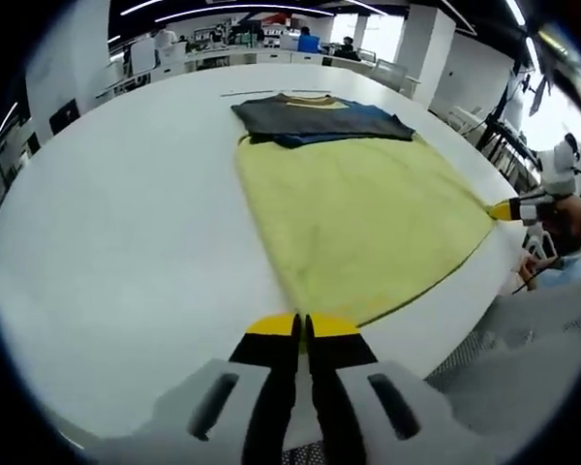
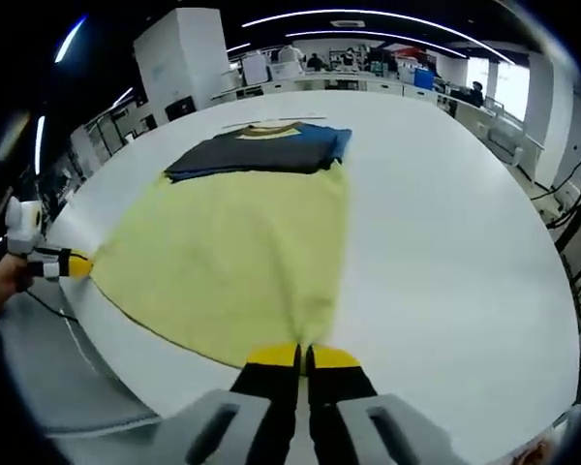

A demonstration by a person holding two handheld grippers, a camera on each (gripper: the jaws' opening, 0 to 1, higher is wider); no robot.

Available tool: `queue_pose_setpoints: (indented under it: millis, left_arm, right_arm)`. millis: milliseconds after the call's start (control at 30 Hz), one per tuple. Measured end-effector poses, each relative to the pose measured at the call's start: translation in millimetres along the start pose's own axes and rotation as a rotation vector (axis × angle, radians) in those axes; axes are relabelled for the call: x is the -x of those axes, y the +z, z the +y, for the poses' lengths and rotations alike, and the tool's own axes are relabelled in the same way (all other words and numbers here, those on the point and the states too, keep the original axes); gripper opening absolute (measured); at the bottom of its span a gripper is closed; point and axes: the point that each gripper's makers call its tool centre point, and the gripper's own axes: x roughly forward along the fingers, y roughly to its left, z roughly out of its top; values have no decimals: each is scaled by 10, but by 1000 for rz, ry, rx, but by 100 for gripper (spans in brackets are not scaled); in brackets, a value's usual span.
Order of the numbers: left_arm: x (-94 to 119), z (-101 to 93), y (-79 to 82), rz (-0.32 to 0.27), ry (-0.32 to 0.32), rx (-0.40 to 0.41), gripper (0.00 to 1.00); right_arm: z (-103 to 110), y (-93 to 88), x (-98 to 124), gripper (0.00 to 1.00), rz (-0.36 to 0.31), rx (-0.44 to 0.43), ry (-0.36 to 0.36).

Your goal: Fold the garment on the visible template until the final outline fits inside the template.

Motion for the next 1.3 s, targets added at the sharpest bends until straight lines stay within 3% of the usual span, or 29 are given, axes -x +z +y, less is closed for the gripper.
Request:
queue_pose_setpoints:
  millis: [633, 900, 1300]
  left_arm:
    - [220, 33, -248, 84, 10, 12, 0]
    - [313, 47, -360, 127, 0, -28, 0]
    - [406, 46, -500, 153, 1, -32, 0]
  right_arm:
    - [207, -203, 152, 0, 21, -5, 50]
    - [296, -311, 202, 0, 46, 3, 67]
    - [393, -474, 274, 0, 81, -20, 89]
